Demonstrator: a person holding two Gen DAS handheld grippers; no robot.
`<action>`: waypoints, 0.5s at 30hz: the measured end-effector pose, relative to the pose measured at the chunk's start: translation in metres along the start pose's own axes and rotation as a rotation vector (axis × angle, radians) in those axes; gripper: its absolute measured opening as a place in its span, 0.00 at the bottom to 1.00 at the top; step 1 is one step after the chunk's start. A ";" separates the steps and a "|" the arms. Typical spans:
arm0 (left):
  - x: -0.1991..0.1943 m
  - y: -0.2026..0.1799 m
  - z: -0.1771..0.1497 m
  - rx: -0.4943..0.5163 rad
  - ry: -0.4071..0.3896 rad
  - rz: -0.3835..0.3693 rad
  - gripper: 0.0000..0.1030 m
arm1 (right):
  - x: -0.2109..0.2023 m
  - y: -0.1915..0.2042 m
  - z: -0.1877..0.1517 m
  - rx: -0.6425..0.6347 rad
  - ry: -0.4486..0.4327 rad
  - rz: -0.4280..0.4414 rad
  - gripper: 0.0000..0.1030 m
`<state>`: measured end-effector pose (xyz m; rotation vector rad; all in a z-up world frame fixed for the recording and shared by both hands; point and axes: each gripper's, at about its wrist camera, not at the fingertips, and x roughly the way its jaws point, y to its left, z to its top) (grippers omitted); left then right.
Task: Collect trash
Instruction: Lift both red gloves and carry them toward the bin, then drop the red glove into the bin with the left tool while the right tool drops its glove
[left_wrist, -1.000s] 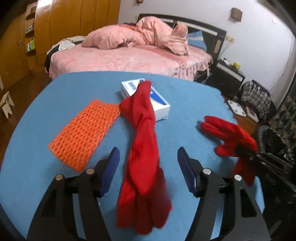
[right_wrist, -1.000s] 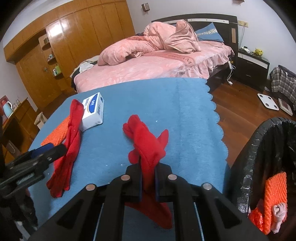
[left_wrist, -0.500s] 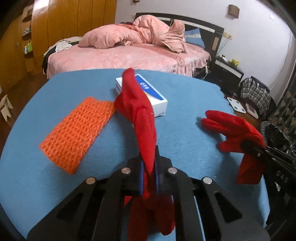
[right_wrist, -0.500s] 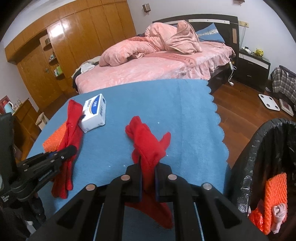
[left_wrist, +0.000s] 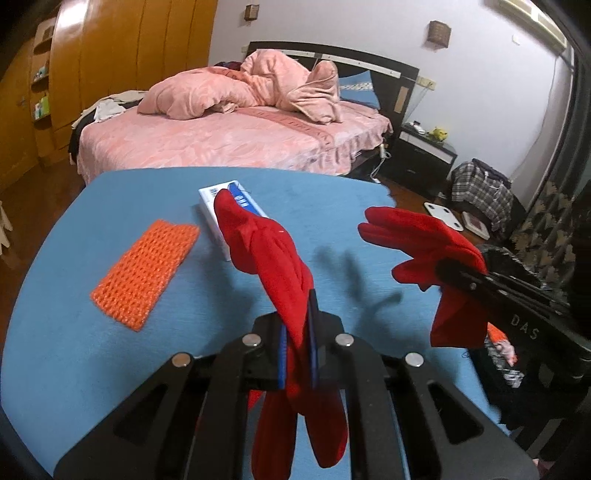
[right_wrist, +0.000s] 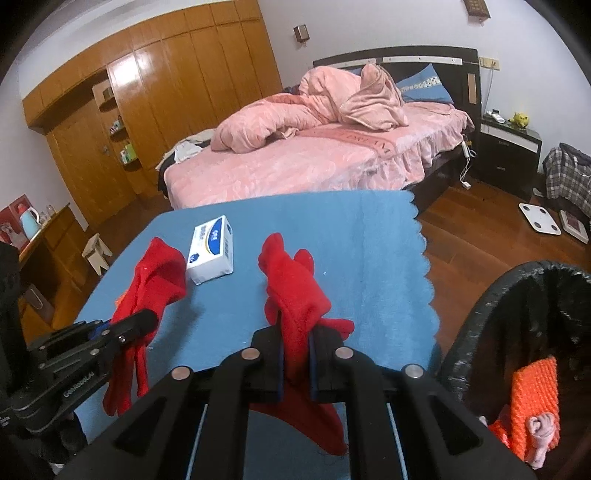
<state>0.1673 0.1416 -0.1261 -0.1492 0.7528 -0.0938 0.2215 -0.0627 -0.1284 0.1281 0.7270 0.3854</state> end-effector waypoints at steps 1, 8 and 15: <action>-0.003 -0.003 0.001 0.004 -0.004 -0.007 0.08 | -0.003 -0.001 0.001 0.003 -0.003 -0.001 0.09; -0.019 -0.044 0.003 0.056 -0.036 -0.075 0.08 | -0.043 -0.021 0.002 0.025 -0.054 -0.026 0.09; -0.020 -0.093 0.004 0.100 -0.050 -0.162 0.08 | -0.085 -0.058 -0.003 0.041 -0.096 -0.100 0.09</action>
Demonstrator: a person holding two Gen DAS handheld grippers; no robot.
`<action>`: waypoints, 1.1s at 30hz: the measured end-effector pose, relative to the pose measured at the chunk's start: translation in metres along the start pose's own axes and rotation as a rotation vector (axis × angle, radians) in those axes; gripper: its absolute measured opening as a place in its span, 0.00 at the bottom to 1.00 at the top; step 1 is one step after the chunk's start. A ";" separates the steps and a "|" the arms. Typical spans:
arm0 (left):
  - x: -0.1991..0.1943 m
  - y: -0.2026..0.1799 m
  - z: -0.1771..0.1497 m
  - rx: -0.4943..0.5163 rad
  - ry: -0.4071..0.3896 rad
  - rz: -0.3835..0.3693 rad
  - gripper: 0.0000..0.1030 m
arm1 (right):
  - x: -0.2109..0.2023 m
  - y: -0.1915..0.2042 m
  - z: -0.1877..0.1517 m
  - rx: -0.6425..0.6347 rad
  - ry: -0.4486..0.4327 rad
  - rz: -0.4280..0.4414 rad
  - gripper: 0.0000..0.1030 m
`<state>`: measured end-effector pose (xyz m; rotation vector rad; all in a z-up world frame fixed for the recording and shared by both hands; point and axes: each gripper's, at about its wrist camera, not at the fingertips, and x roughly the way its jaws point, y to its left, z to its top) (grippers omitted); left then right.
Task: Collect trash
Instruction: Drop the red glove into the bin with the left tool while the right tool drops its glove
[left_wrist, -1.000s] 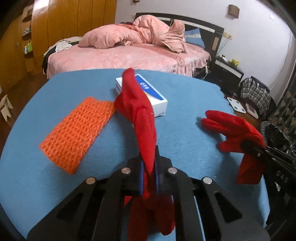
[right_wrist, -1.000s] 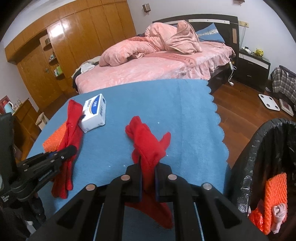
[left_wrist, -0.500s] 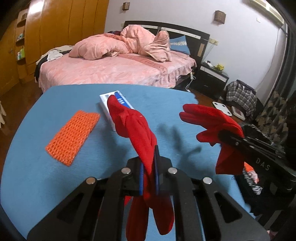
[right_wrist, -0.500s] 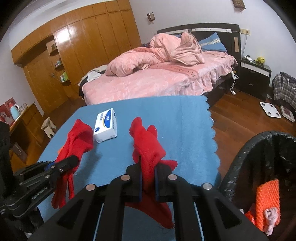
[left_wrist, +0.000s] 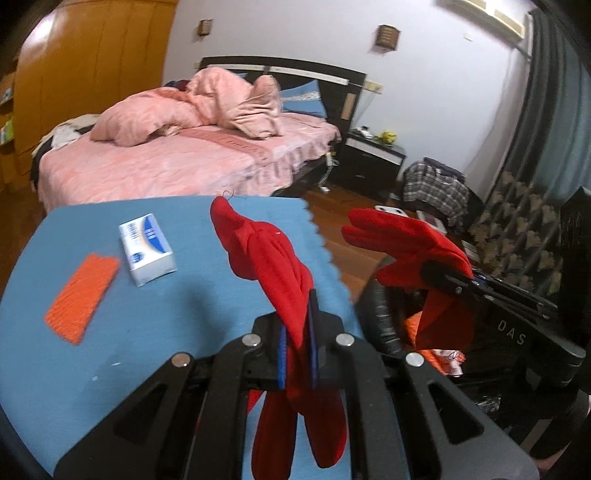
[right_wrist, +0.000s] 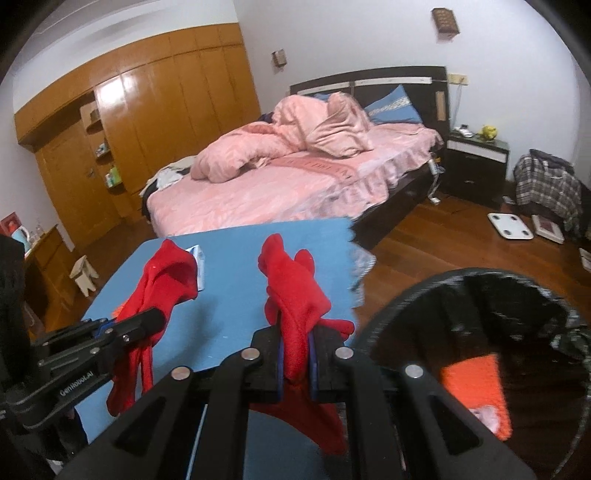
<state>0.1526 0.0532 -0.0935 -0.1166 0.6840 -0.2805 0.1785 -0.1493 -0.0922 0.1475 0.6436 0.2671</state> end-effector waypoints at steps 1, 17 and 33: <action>0.002 -0.008 0.001 0.011 -0.002 -0.011 0.08 | -0.005 -0.009 0.000 0.007 -0.006 -0.015 0.09; 0.047 -0.135 0.017 0.172 0.009 -0.222 0.09 | -0.059 -0.136 -0.010 0.117 -0.049 -0.238 0.09; 0.055 -0.135 0.007 0.173 0.020 -0.218 0.73 | -0.071 -0.179 -0.030 0.163 -0.072 -0.352 0.89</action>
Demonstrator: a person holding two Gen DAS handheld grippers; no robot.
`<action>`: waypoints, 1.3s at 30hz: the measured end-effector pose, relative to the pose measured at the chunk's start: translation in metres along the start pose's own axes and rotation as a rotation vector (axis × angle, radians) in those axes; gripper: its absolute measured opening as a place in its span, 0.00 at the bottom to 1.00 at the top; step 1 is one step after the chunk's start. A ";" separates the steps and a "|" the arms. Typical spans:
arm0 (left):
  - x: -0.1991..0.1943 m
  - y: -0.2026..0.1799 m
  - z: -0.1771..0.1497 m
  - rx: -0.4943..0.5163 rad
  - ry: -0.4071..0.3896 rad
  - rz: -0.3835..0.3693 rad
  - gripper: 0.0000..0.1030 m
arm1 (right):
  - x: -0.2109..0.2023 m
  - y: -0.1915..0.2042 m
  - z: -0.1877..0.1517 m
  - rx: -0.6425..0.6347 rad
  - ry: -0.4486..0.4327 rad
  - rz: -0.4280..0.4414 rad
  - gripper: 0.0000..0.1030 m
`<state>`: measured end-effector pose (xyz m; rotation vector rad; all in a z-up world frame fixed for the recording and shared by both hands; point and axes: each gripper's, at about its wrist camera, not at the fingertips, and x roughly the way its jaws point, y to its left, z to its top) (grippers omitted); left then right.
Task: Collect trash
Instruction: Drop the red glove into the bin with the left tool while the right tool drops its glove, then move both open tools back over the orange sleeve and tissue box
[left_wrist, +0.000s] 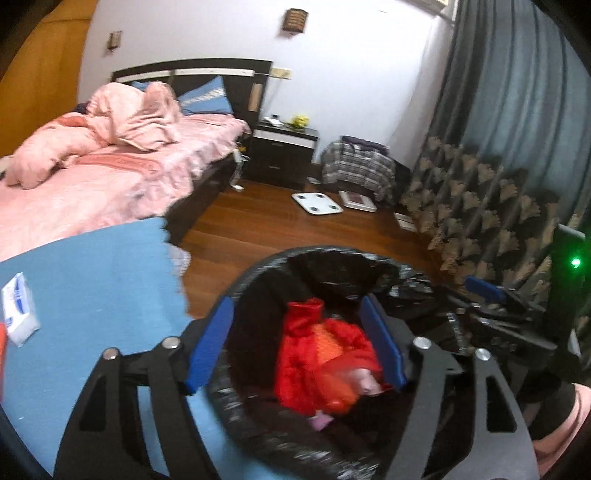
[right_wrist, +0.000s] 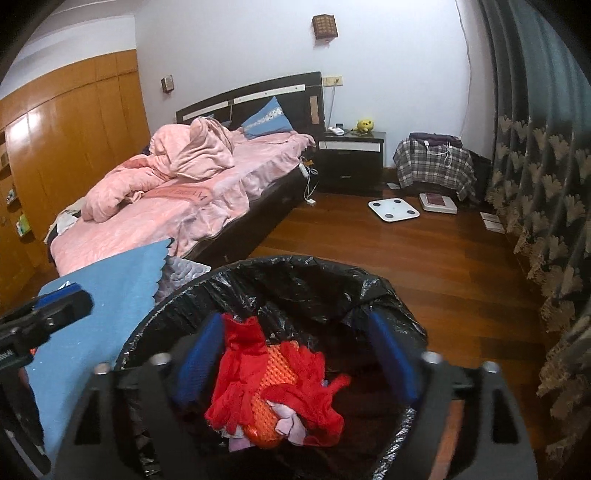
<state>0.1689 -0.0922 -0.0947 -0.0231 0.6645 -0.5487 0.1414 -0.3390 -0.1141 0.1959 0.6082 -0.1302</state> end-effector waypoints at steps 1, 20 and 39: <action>-0.004 0.005 -0.001 -0.002 -0.004 0.016 0.75 | 0.000 0.003 0.001 -0.005 -0.003 0.002 0.94; -0.105 0.154 -0.050 -0.163 -0.049 0.361 0.83 | 0.020 0.169 -0.008 -0.162 0.050 0.254 0.94; -0.124 0.343 -0.074 -0.351 0.024 0.586 0.83 | 0.091 0.335 -0.026 -0.270 0.122 0.368 0.94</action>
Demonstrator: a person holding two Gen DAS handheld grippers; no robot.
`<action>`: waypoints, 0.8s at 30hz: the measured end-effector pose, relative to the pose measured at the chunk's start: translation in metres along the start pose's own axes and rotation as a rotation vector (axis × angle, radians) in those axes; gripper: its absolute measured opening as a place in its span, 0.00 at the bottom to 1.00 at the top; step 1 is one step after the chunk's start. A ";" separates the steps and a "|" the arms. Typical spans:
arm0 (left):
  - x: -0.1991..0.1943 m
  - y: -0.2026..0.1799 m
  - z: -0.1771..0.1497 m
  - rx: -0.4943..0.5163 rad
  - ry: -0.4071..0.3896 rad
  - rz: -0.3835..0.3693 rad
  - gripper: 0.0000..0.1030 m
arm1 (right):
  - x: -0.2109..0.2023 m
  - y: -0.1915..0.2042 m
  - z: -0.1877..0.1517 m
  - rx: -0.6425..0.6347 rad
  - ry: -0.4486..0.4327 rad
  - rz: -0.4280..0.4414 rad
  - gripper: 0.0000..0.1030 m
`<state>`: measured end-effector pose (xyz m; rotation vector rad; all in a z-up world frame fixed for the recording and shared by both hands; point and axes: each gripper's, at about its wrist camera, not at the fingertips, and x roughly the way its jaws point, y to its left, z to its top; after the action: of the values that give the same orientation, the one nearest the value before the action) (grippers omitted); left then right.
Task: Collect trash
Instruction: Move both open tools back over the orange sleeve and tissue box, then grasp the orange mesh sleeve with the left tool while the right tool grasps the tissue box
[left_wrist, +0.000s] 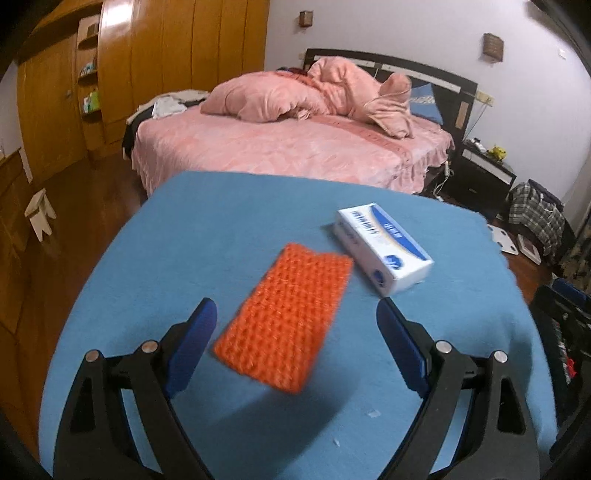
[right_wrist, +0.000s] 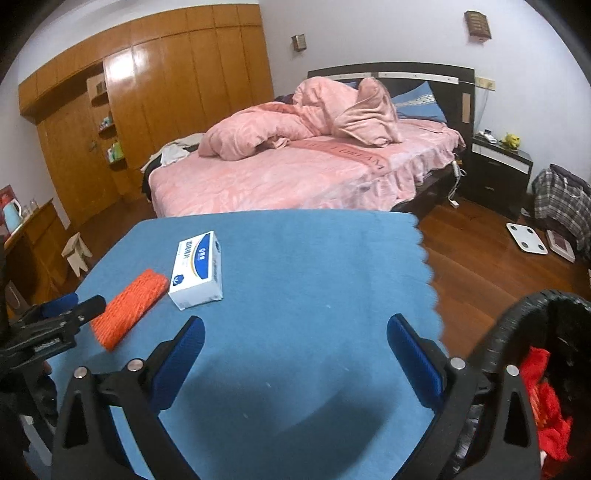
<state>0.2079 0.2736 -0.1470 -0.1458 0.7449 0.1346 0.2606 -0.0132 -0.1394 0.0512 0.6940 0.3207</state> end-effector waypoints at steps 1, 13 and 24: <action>0.006 0.002 0.000 -0.003 0.011 -0.003 0.83 | 0.004 0.002 0.000 -0.002 0.006 0.000 0.94; 0.053 0.010 -0.011 -0.030 0.136 0.021 0.82 | 0.034 0.013 -0.005 -0.036 0.051 0.002 0.94; 0.048 0.004 -0.014 0.009 0.115 0.027 0.20 | 0.044 0.021 -0.010 -0.050 0.073 0.013 0.94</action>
<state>0.2335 0.2783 -0.1902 -0.1358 0.8620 0.1497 0.2803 0.0194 -0.1709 -0.0035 0.7577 0.3535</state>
